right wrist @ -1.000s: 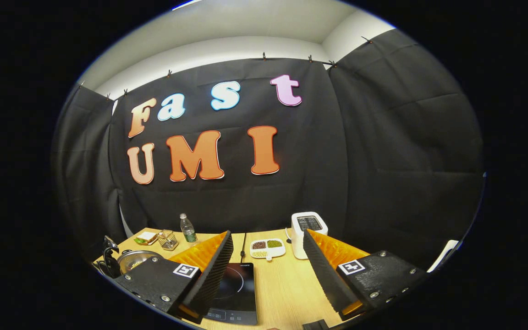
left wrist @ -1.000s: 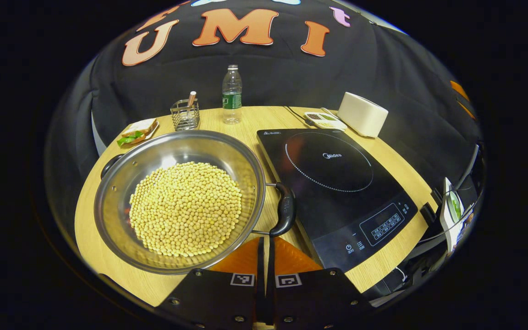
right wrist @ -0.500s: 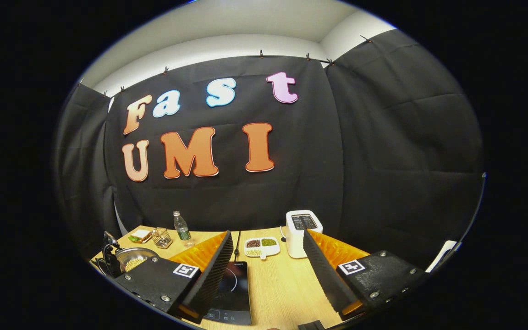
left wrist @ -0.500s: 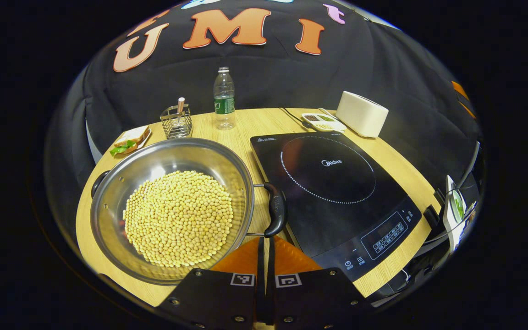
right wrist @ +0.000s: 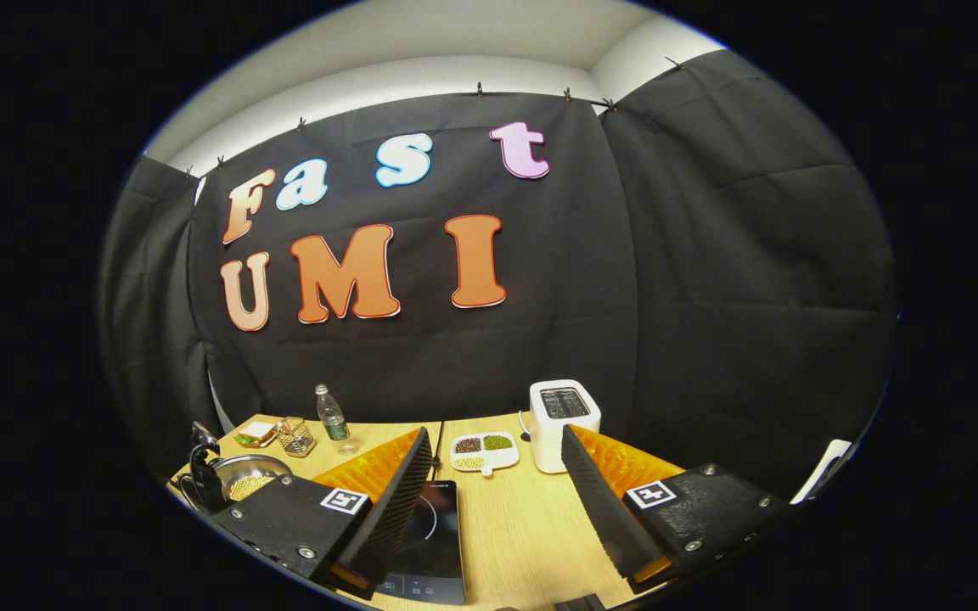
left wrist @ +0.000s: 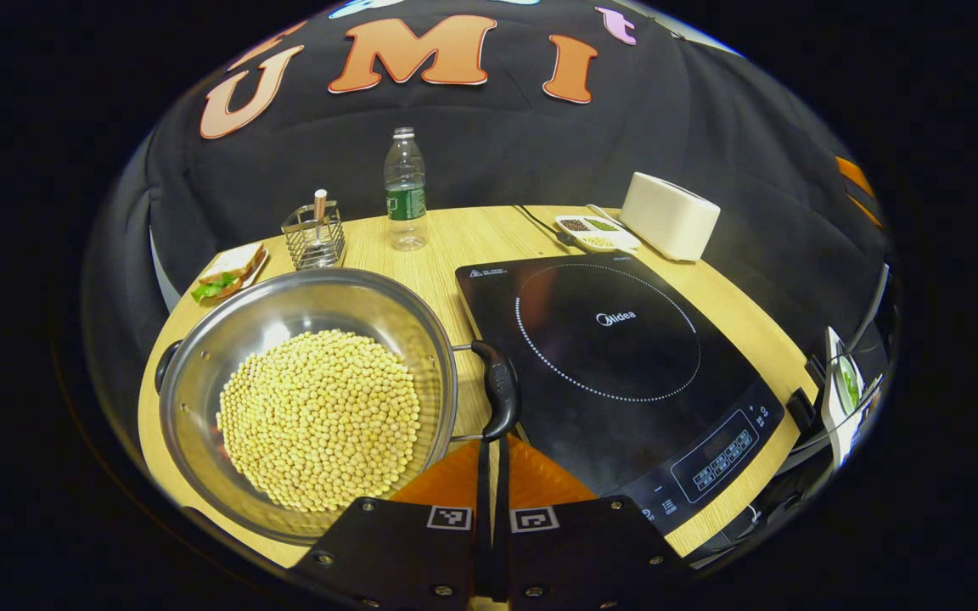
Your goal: First push the handle of the pot to place it horizontally, then grasp the pot with both hands and set it on the induction cooktop.
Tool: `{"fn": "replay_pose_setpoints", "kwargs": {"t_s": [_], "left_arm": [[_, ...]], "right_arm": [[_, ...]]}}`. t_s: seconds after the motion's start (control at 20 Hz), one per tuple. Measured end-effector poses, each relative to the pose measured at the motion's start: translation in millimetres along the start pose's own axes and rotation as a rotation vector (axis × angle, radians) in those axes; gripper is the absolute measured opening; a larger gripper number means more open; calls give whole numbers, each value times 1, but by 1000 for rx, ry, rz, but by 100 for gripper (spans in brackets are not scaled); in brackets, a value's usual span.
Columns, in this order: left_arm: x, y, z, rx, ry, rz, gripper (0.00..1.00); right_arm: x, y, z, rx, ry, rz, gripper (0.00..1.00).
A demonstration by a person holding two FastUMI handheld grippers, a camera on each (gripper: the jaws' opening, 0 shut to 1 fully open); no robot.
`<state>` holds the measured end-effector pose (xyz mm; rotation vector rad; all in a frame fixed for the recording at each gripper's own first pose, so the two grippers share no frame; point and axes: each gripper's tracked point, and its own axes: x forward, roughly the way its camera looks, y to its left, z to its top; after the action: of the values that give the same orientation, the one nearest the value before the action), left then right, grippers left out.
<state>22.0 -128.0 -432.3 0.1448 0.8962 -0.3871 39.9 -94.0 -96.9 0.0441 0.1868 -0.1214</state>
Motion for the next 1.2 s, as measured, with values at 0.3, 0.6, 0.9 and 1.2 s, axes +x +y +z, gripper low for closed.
{"fn": "replay_pose_setpoints", "kwargs": {"t_s": [0.3,0.6,0.9,1.2], "left_arm": [[9,0,7,13,-2,0,2],[18,0,14,31,-2,5,2],[22,-2,18,33,-5,-10,2],[18,-2,22,19,-22,-39,2]], "right_arm": [[12,-3,-9,7,17,-8,100],[18,-4,-11,-7,15,-17,100],[24,-4,-12,-8,16,-31,100],[20,13,-7,-24,6,-31,100]]}}
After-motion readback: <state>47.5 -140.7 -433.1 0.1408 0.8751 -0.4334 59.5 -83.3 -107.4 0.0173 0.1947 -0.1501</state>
